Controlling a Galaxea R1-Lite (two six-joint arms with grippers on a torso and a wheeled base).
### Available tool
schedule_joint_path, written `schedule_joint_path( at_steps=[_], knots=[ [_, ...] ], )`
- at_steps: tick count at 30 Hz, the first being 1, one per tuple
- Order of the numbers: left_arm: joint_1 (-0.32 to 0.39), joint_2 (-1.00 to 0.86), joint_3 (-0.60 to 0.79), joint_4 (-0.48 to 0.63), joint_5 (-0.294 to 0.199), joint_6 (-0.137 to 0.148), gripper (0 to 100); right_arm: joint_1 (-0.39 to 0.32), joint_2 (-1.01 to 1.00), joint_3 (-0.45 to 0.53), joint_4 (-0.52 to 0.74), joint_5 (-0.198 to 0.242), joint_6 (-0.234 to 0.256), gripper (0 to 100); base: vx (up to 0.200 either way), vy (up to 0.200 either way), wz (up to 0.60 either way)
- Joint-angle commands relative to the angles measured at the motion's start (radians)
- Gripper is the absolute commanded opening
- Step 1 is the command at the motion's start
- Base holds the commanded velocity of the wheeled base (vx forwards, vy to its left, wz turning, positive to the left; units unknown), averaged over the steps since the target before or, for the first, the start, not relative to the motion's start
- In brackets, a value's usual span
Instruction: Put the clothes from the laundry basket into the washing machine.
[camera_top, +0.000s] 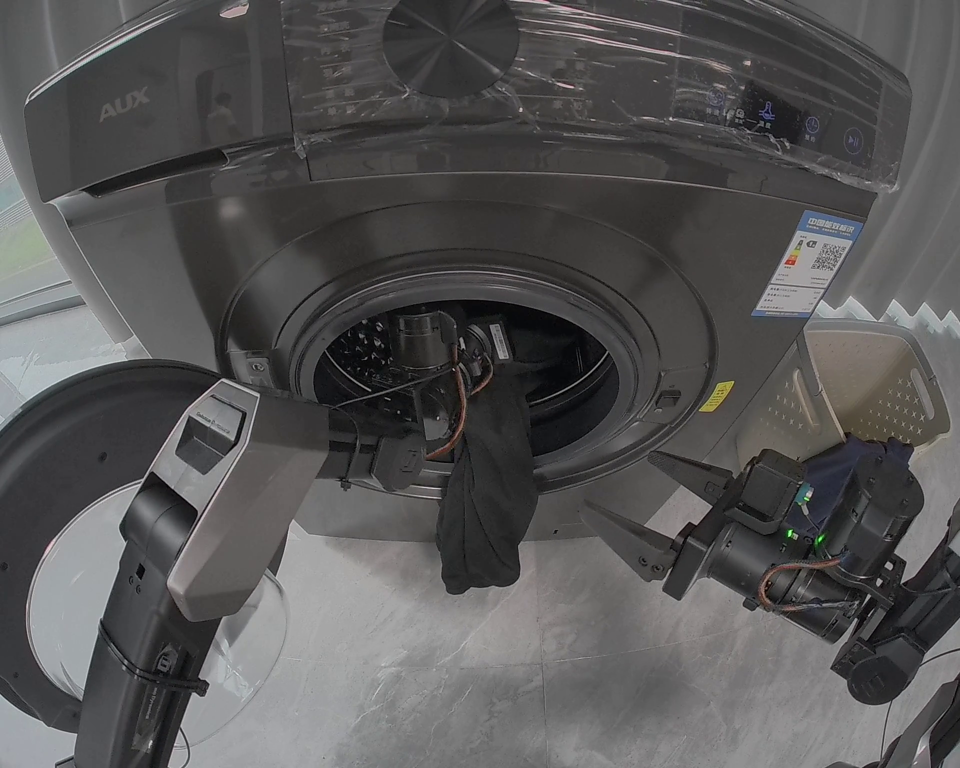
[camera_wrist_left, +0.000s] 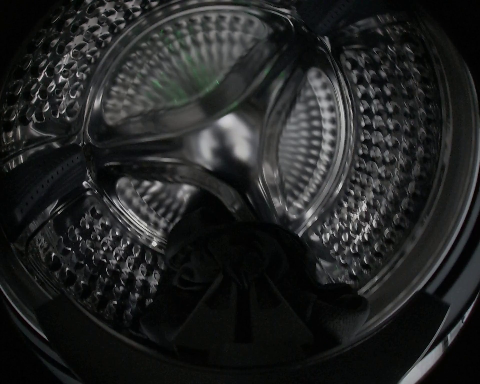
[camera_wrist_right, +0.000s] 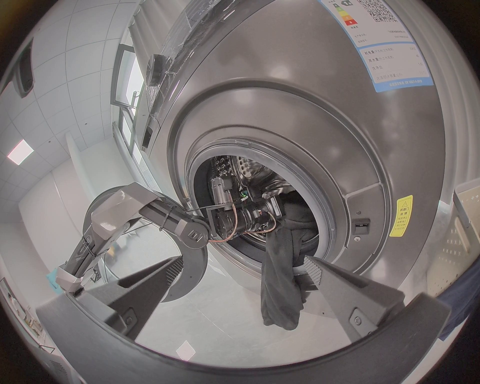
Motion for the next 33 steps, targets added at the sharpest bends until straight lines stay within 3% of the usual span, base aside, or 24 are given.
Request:
schedule_joint_path(
  at_steps=[1, 2, 5, 8, 15, 19, 33],
  knots=[
    [0.021, 0.037, -0.066, -0.003, 0.014, -0.009, 0, 0.003, 0.003, -0.003, 0.0, 0.0, 0.001, 100, 0.0, 0.0, 0.0],
    [0.021, 0.033, -0.066, -0.004, 0.014, -0.009, 100, 0.003, 0.003, -0.003, 0.0, 0.0, 0.001, 100, 0.0, 0.0, 0.0],
    [0.018, 0.026, -0.05, -0.001, 0.014, -0.012, 100, 0.003, 0.003, -0.003, 0.0, 0.001, 0.001, 100, 0.0, 0.0, 0.0],
    [0.003, -0.038, 0.073, 0.0, 0.014, -0.033, 100, 0.003, 0.001, -0.003, 0.0, 0.001, 0.0, 100, 0.0, 0.0, 0.0],
    [-0.035, -0.164, 0.337, 0.005, -0.016, -0.024, 100, 0.003, -0.004, -0.003, 0.0, 0.001, 0.0, 100, 0.0, 0.0, 0.0],
    [-0.06, -0.231, 0.532, 0.002, -0.068, -0.021, 100, 0.004, -0.004, -0.003, 0.0, 0.001, 0.0, 100, 0.0, 0.0, 0.0],
    [-0.055, -0.116, 0.559, -0.083, -0.091, 0.001, 100, 0.038, -0.01, -0.005, 0.0, 0.0, 0.0, 100, 0.0, 0.0, 0.0]
  ],
)
